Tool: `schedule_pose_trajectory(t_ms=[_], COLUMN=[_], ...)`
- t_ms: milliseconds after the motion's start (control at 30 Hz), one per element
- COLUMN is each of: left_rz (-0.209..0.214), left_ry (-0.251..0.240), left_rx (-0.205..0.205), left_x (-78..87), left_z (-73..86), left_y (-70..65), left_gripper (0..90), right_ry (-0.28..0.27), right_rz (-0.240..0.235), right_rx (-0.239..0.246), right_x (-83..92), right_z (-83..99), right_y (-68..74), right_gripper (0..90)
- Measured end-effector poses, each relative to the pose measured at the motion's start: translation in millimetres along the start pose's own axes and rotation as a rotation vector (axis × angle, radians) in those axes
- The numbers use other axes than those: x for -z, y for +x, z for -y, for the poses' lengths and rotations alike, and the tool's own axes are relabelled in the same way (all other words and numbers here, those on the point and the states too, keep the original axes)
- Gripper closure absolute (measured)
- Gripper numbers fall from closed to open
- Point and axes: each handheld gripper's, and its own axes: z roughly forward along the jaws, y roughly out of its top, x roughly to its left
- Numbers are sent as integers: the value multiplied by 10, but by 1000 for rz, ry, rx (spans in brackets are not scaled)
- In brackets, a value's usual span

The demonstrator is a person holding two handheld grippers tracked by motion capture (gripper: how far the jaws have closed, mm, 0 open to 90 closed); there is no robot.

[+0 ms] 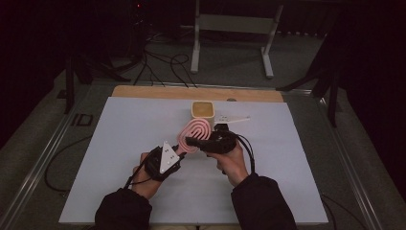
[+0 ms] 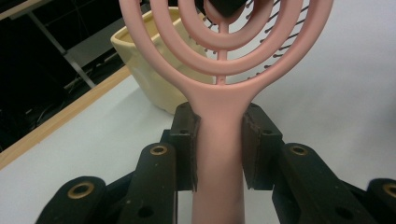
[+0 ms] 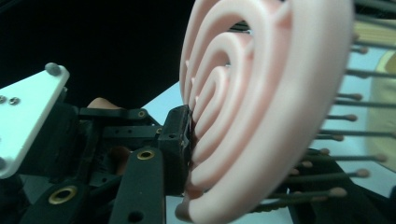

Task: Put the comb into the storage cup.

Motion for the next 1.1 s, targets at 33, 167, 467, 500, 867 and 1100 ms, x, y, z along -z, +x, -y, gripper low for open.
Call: schedule_pose_trajectory(t_ms=[33,167,467,500,867,1100], left_rz=[2,3,9,11,0,13], left_ry=[0,-1,-9,-10,-23,-44], left_rx=[2,6,14,16,42,99], left_x=[-4,-9,-5,-4,1,7], left_z=[3,9,13,15,23,46], left_y=[0,2,15,19,34,86], left_gripper=[701,701,696,695,551,459], right_ry=[3,7,-4,-6,-19,-33], right_rz=[-6,-25,-33,-30,-27,-27], right_rx=[-3,-12,-7,-4,7,4], right_x=[-3,-14,-15,-17,-40,-45], right_z=[2,6,-1,-1,2,4], right_y=[2,5,22,28,66,75], right_gripper=[613,627,632,633,636,636])
